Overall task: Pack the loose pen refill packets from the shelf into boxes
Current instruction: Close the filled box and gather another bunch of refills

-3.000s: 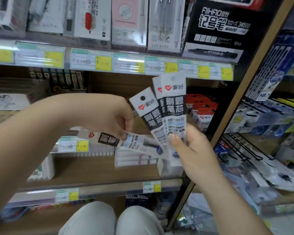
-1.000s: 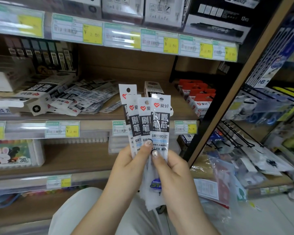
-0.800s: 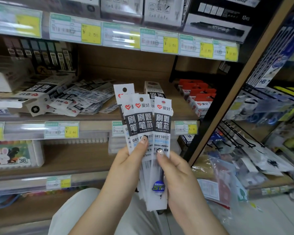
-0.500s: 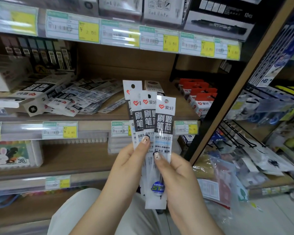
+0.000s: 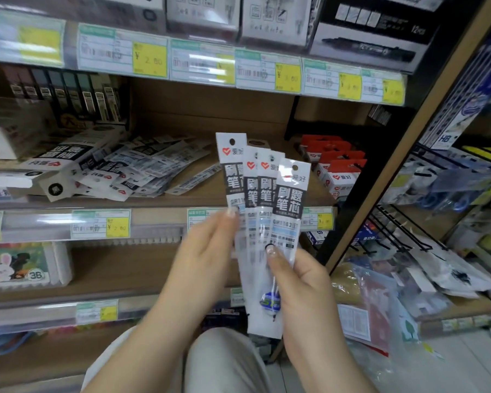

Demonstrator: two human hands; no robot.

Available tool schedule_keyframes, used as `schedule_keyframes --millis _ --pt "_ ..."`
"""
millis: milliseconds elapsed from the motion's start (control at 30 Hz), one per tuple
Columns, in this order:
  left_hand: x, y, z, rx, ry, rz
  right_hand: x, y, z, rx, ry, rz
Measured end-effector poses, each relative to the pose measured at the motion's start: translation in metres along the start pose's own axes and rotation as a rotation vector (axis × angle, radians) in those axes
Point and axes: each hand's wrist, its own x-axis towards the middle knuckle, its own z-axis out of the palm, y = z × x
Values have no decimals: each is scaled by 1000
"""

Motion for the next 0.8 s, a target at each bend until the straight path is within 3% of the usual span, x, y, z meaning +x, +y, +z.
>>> schedule_keyframes --millis 67,133,300,367,533,667,800 --pt "28 8 -22 376 107 204 6 -2 -6 3 79 11" --pt "64 13 -43 748 159 262 12 -6 -11 24 142 31" --pt "130 -2 -57 1186 -231 -57 28 -15 -12 78 170 74" --pt "138 -9 -55 1328 -309 -80 32 -17 -13 78 179 55" --pt "146 -12 -52 1398 -272 -7 36 -23 -16 63 171 18" --pt "145 0 -60 1235 -142 18 36 -27 -19 47 169 -10" --pt "121 36 -92 1130 30 311 33 -30 -28 -12 153 -44"
